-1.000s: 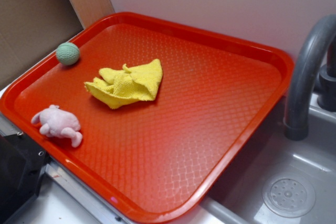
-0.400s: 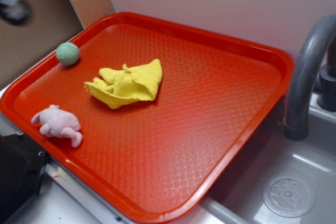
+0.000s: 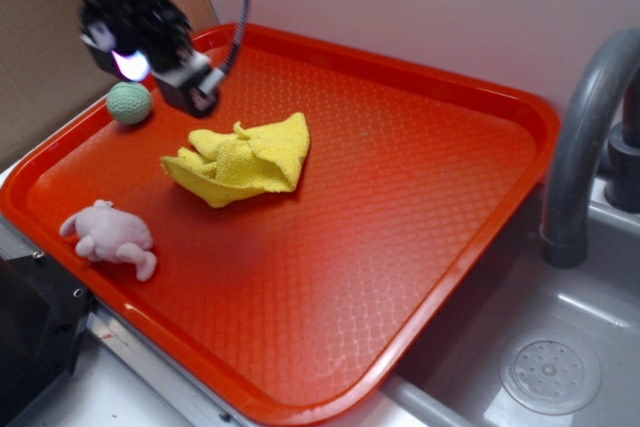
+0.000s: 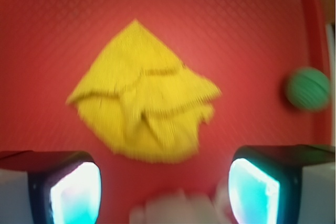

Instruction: Grab the yellow cloth.

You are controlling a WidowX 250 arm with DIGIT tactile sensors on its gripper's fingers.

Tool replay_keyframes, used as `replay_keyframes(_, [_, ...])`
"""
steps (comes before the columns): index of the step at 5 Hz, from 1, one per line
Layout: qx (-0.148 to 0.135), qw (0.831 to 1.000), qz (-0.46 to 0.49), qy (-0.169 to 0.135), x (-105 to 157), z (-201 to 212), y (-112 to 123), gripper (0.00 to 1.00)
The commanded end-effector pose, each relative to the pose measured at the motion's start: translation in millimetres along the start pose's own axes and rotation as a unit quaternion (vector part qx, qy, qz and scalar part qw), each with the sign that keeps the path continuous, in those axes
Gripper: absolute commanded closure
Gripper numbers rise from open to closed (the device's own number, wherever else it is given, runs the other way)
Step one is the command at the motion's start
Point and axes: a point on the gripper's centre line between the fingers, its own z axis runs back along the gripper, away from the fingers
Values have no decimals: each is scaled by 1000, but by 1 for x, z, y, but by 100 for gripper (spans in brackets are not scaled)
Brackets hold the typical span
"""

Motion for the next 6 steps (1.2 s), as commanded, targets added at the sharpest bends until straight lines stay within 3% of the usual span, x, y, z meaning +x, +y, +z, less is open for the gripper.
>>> replay_keyframes(1, [-36,999,-31,-26,12,-67,5,0])
replay_keyframes(2, [-20,1000,-19,-7,3,-98,7,100])
replay_keyframes(3, [-23,1000,-13,4,5,-76,14,100])
replay_keyframes(5, [7,1000,16,-5,-8,-12,42,100])
replay_keyframes(6, [-16,997,70,-23,-23,36,54,100])
